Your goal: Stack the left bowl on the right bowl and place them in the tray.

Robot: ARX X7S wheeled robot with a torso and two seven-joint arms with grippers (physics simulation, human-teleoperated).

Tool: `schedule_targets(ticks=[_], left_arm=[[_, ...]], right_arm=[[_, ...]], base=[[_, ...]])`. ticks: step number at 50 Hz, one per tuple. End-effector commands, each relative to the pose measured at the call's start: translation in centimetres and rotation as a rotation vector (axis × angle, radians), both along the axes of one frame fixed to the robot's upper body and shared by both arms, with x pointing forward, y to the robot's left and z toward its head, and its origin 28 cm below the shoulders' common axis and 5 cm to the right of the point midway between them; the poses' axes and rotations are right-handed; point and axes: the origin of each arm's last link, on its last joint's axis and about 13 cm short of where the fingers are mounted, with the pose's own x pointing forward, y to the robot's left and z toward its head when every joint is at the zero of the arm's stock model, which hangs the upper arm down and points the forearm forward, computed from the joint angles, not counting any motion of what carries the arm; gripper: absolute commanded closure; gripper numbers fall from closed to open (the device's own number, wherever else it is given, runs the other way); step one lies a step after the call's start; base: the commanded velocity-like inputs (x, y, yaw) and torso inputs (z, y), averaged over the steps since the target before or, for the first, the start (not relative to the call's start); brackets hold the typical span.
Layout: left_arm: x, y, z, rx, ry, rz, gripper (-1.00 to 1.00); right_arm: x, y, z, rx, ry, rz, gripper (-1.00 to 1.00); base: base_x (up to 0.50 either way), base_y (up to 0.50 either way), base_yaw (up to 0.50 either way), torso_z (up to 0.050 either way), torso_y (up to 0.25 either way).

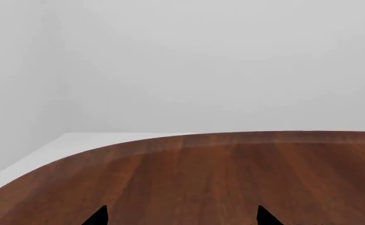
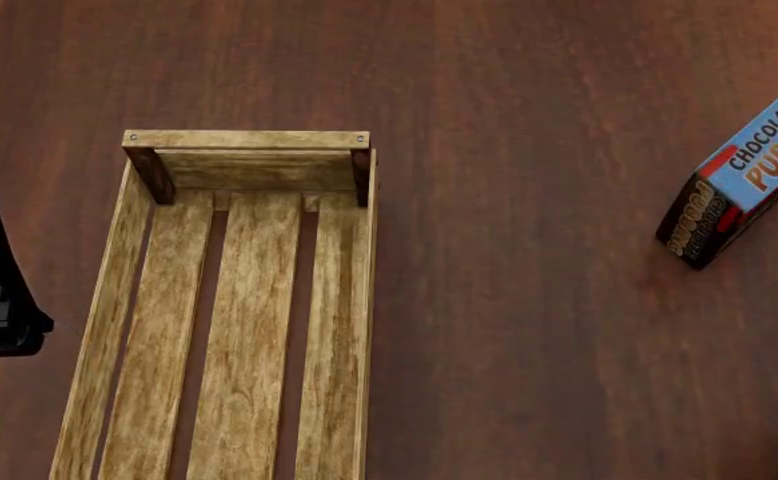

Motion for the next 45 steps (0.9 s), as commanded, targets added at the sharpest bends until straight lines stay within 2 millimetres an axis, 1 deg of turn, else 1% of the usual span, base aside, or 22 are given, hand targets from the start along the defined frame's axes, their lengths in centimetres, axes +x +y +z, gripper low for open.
schedule_targets(ticks=[1,17,28,45], left_arm=[[0.0,0.0,0.0,0.001,0.004,-0.003,-1.0],[0.0,-0.1,0.0,0.003,0.004,-0.001,-1.0],[0.1,0.0,0.0,0.005,0.007,0.002,-1.0],[0.1,0.1,-0.1,0.003,0.009,0.004,-1.0]], right_arm=[[0.4,-0.5,-0.9,0.004,0.012,-0.003,1.0],[0.6,-0.7,-1.5,0.018,0.015,-0.011,1.0],[1.1,-1.1,-2.9,0.034,0.037,-0.022,1.0],[1.9,-0.7,-3.2,0.037,0.055,-0.013,1.0]], base=[[0.0,0.0,0.0,0.0,0.0],[0.0,0.0,0.0,0.0,0.001],[0.0,0.0,0.0,0.0,0.0],[0.0,0.0,0.0,0.0,0.0]])
